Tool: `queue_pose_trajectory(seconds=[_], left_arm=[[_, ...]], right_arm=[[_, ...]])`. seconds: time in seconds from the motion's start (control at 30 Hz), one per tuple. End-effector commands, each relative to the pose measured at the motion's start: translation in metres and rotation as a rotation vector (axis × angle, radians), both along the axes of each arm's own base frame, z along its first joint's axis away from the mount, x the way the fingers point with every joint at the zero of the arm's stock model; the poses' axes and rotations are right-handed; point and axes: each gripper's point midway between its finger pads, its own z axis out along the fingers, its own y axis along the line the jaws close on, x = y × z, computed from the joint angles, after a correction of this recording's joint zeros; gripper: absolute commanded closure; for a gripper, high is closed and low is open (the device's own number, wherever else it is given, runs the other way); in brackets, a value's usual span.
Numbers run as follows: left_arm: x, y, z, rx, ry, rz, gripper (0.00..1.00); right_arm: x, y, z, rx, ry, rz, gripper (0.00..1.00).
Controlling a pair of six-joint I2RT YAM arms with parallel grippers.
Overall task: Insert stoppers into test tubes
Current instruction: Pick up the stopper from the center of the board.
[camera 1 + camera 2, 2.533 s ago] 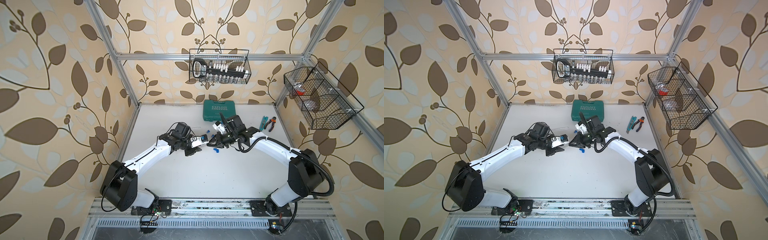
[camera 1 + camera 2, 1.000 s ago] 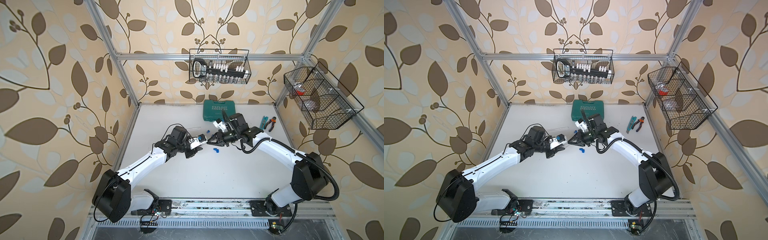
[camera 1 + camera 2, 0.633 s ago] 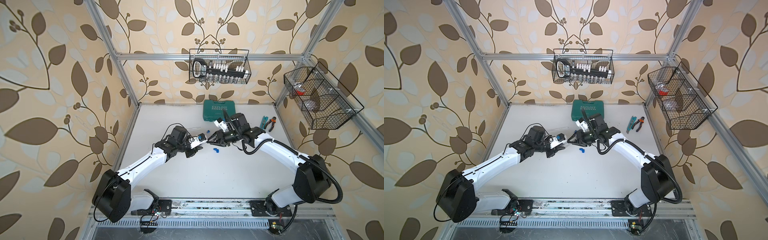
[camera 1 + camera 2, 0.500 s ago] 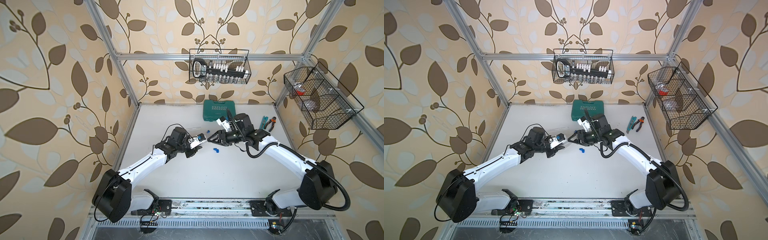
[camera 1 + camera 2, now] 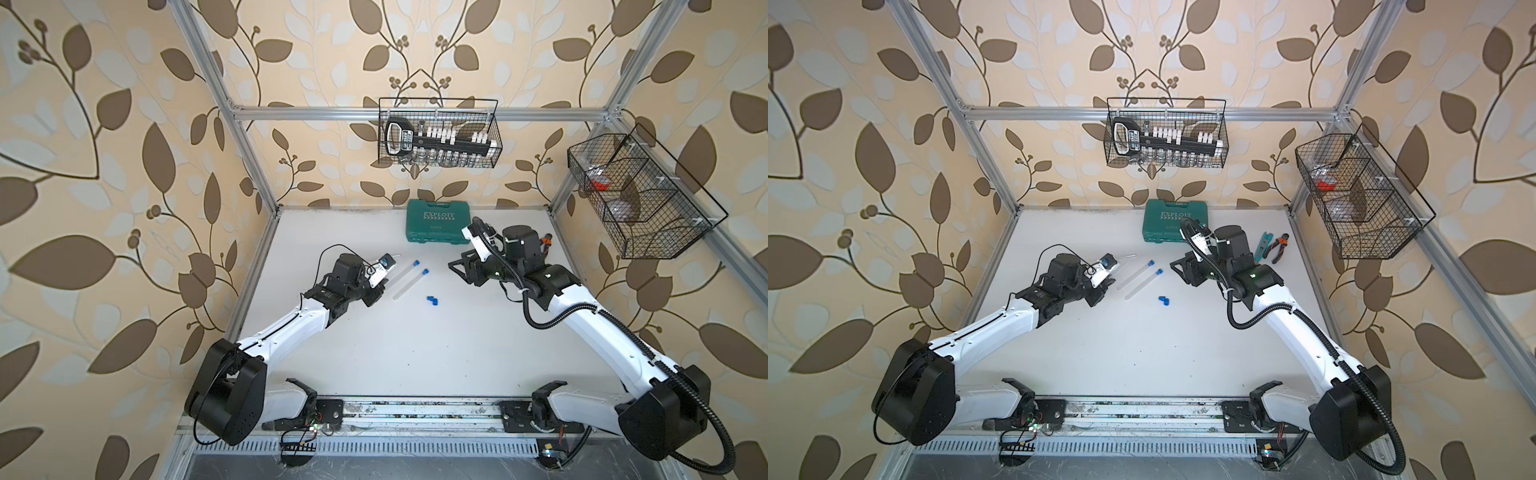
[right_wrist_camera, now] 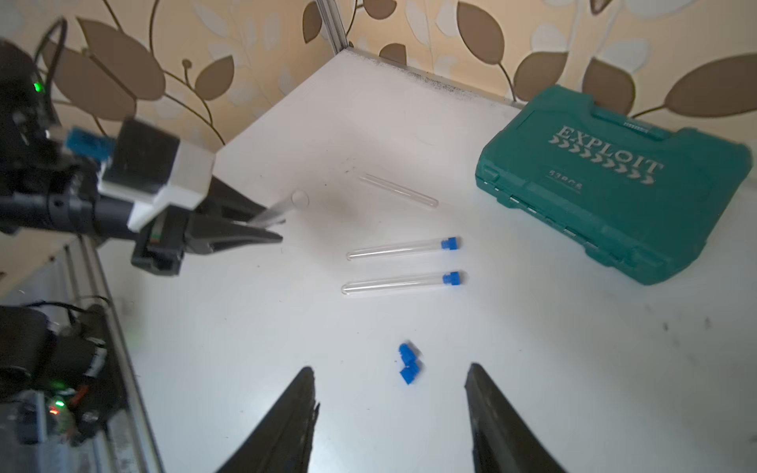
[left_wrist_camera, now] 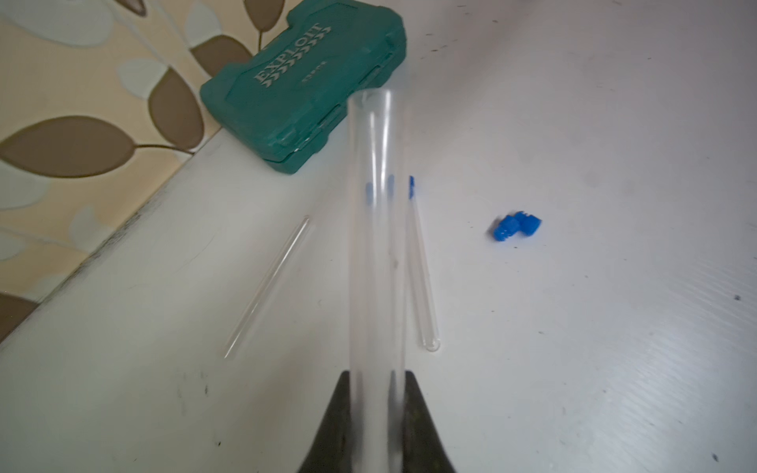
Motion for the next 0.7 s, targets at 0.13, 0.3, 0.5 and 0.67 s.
queue_pose_trajectory(seconds=[0.13, 0.3, 0.5, 0.67], left_arm=[[0.016, 0.021, -0.002, 0.044, -0.022, 0.125, 1.0], [0.014, 0.016, 0.003, 0.009, -0.014, 0.107, 1.0], [0.019, 0.022, 0.006, 0.026, -0.038, 0.145, 1.0], [0.021, 0.027, 0.008, 0.045, -0.057, 0.165, 1.0]], right_arm=[[0.007, -0.004, -0.071, -0.182, 0.069, -0.015, 0.5], [0.002, 0.005, -0.116, -0.098, 0.404, -0.321, 0.5], [-0.021, 0.025, -0.16, -0.067, 0.592, -0.446, 0.5], [-0.03, 0.031, -0.193, -0.152, 0.674, -0.497, 0.49]])
